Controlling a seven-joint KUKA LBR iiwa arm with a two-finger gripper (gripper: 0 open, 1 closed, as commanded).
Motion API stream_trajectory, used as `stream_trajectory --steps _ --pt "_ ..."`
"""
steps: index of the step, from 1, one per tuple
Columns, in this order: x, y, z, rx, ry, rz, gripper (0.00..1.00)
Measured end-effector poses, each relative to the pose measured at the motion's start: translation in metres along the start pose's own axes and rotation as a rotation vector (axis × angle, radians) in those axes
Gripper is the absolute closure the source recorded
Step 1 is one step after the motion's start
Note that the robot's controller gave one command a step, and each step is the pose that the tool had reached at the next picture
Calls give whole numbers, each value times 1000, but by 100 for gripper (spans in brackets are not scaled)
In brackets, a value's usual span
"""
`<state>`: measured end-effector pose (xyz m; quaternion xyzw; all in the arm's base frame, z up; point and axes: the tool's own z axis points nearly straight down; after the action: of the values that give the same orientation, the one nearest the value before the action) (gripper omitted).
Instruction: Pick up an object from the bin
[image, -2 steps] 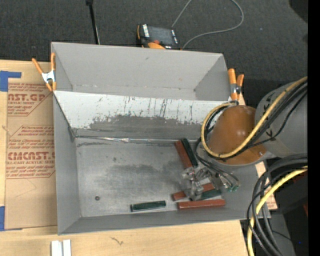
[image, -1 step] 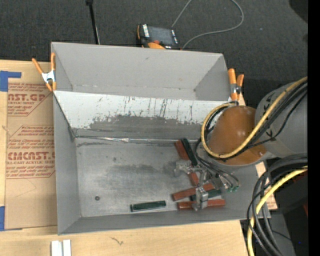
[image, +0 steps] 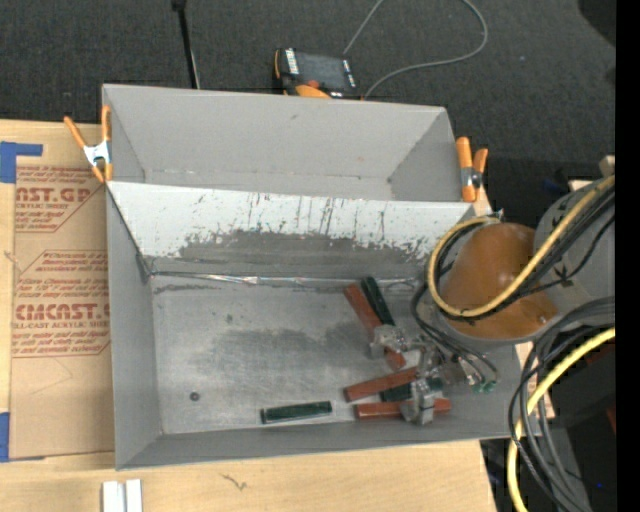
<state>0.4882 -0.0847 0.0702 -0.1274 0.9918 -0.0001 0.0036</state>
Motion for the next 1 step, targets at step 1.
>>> stream_trajectory --steps 1 --pt "-2 0 -2 2 -6 -3 100"
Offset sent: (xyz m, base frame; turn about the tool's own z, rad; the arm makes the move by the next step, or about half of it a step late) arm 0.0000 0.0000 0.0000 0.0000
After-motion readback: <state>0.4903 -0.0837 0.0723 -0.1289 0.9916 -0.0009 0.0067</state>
